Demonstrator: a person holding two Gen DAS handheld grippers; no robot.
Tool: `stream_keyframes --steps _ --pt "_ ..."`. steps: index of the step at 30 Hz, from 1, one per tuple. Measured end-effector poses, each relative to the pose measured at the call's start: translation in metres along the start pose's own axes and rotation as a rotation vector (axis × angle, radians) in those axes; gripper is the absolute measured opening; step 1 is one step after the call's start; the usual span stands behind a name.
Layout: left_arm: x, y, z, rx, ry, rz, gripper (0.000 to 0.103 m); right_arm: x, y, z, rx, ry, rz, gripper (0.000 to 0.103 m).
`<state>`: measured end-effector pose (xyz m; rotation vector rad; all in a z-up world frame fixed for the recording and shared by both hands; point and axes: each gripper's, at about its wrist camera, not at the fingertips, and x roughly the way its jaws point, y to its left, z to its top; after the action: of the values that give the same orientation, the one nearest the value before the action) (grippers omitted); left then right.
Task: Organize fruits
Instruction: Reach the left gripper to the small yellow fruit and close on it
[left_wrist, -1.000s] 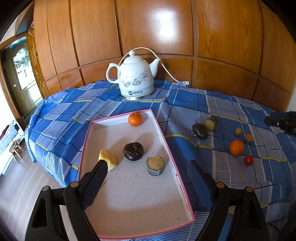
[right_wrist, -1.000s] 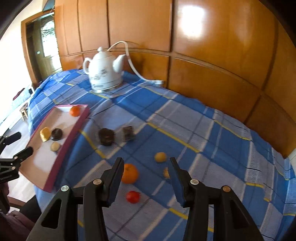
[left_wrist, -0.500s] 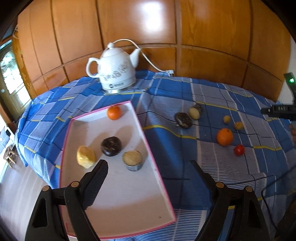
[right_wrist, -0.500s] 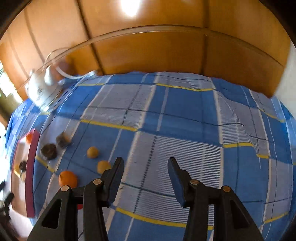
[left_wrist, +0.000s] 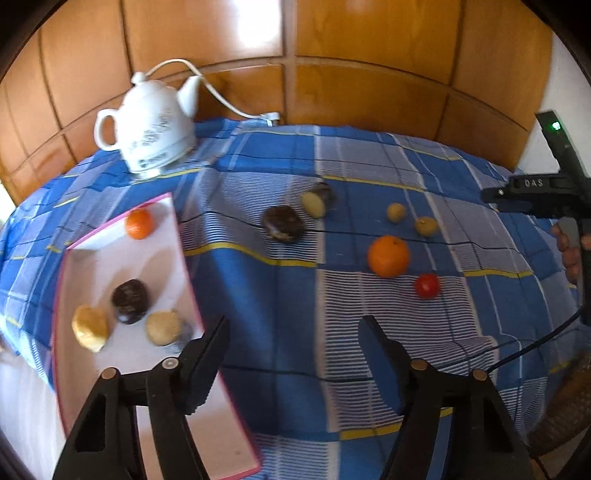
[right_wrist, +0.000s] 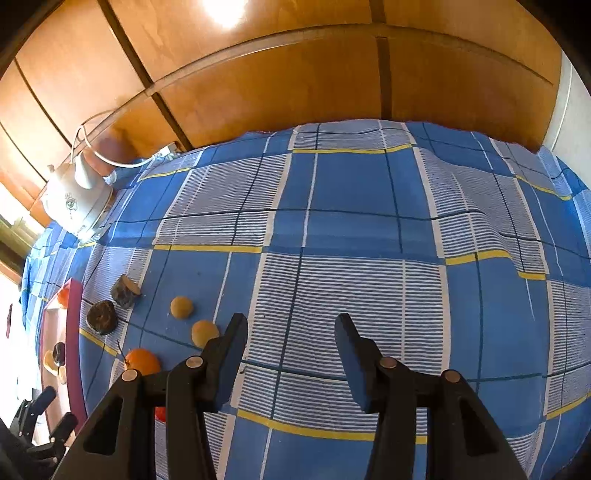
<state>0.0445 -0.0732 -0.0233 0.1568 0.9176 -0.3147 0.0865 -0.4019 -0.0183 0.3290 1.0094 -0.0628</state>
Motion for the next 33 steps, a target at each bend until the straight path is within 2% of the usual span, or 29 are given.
stream_keyframes --steps 2,5,9,12,21,24,33 --pt "0.003 -0.004 0.002 0.004 0.01 -0.018 0.068 0.002 0.004 -0.001 -0.014 0.011 0.003 0.05" --pt "0.009 -0.01 0.012 -0.012 0.042 -0.08 0.058 0.004 0.007 -0.002 -0.024 0.024 0.011 0.05" --pt "0.013 -0.025 0.039 -0.004 0.031 -0.161 0.057 0.002 0.008 -0.003 -0.025 0.022 0.015 0.05" --pt "0.026 -0.04 0.06 0.013 0.047 -0.212 0.042 -0.001 0.007 -0.002 -0.019 0.012 0.021 0.05" --pt "0.086 -0.068 0.107 -0.047 0.146 -0.285 0.037 -0.008 0.012 0.001 -0.021 -0.004 0.057 0.05" --pt "0.101 -0.077 0.116 -0.037 0.151 -0.274 0.037 -0.009 0.011 0.001 -0.015 -0.004 0.071 0.05" --pt "0.153 -0.089 0.125 -0.07 0.244 -0.266 0.037 -0.008 0.011 0.002 -0.006 -0.002 0.085 0.05"
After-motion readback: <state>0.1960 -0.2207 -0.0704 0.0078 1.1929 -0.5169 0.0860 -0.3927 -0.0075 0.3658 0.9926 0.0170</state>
